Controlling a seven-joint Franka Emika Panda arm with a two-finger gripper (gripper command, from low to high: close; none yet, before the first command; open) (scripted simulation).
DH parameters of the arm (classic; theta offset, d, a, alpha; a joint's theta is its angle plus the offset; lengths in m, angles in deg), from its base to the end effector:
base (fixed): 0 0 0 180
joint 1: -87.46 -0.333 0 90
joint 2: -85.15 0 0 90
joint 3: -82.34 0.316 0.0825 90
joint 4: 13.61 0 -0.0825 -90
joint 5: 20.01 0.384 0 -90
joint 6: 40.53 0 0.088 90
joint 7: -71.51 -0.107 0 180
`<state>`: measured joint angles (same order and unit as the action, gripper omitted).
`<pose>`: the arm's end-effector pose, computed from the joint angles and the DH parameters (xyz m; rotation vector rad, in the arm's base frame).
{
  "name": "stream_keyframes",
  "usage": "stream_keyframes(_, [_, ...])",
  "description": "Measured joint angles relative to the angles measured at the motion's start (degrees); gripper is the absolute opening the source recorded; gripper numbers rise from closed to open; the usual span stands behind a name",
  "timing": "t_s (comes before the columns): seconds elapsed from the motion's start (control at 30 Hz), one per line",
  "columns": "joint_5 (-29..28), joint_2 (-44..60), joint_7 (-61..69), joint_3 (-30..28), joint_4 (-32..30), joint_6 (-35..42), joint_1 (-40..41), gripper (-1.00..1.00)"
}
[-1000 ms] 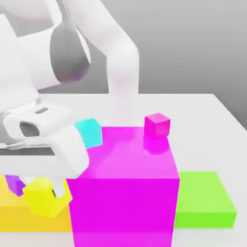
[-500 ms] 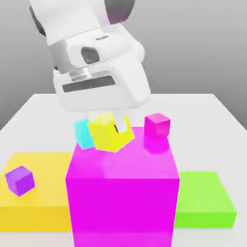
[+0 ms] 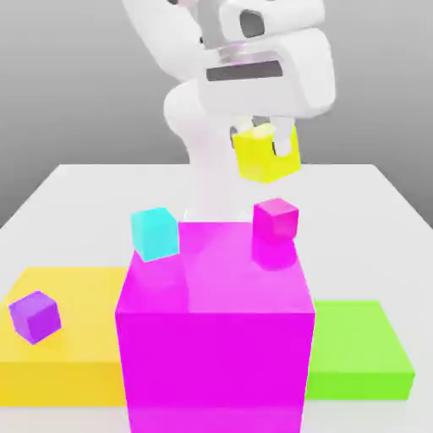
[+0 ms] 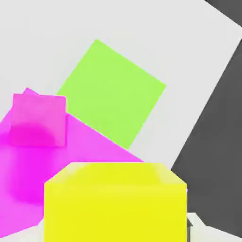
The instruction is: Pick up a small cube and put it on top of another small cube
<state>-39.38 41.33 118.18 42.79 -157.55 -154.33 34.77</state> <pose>0.3786 0.0497 0.4796 -2.4190 -1.8160 -0.2431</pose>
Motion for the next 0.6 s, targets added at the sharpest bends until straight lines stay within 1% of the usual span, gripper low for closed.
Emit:
stream_keyframes(0.13, [-0.01,-0.84,-8.47,5.78,-2.36,2.70,2.27,-1.00])
stream_keyframes(0.17, [0.01,-0.85,-8.46,5.79,-2.36,2.77,2.27,-1.00])
stream_keyframes(0.3, [-0.04,-1.40,-19.03,12.36,-5.45,6.07,4.94,-1.00])
stream_keyframes(0.37, [-0.52,-1.23,-20.02,12.17,-6.97,5.43,5.78,-1.00])
stream_keyframes(0.47, [-2.19,0.74,-20.51,10.19,-11.40,-0.64,6.36,-1.00])
stream_keyframes(0.5, [-2.71,1.41,-20.58,9.56,-12.80,-2.68,6.52,1.00])
stream_keyframes(0.6, [-2.71,1.41,-20.58,9.56,-12.80,-2.68,6.52,1.00])
